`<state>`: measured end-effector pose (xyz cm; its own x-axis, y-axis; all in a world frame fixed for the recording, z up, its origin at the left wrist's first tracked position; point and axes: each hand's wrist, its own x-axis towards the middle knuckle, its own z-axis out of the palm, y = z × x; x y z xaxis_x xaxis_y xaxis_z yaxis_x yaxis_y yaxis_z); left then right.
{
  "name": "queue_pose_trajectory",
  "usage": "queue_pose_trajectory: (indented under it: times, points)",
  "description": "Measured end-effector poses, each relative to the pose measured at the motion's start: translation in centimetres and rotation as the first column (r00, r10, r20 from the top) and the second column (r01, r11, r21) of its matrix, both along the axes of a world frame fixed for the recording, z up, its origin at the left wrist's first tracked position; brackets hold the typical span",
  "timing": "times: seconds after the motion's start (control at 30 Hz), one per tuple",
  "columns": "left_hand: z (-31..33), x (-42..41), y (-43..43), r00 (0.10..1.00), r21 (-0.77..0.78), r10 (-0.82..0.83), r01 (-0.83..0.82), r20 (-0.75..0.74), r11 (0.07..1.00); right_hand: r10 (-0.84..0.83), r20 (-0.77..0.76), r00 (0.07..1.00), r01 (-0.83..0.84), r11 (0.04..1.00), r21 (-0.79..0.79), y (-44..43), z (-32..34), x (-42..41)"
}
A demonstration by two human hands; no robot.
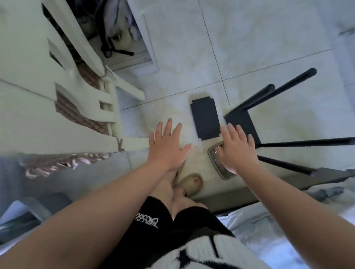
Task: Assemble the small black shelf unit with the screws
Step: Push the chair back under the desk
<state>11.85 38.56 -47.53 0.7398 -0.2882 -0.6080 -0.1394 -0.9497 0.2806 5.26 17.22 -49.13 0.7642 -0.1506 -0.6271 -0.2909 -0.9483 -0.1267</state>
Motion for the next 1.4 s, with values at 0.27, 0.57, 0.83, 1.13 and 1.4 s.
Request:
queue_pose_trajectory:
  times: [0.27,0.57,0.83,1.13,1.4]
  points:
    - [15.2,1.9,2.2,0.963,-0.157,-0.023,0.067,0.268,0.985,0.103,0.216,0.971,-0.099,0.995,-0.028,1.8,14.3,1.5]
    - [26.1,8.9,6.4,0.800,-0.263,0.131,0.034,0.586,0.964,0.281,0.458,0.843,-0.267,0.959,-0.095,5.3,26.3,11.7]
    - [27.8,15.2,13.4,0.720,-0.364,0.339,-0.128,0.606,0.923,0.463,0.544,0.700,-0.449,0.877,-0.170,11.9,32.0,20.9]
    - [22.8,16.5,20.7,0.669,-0.410,0.621,-0.474,0.407,0.779,0.657,0.532,0.534,-0.657,0.718,-0.228,19.5,34.1,26.9]
    - [17.4,14.6,24.6,0.524,-0.387,0.832,-0.739,0.183,0.551,0.844,0.397,0.359,-0.829,0.484,-0.280,26.4,34.2,33.2]
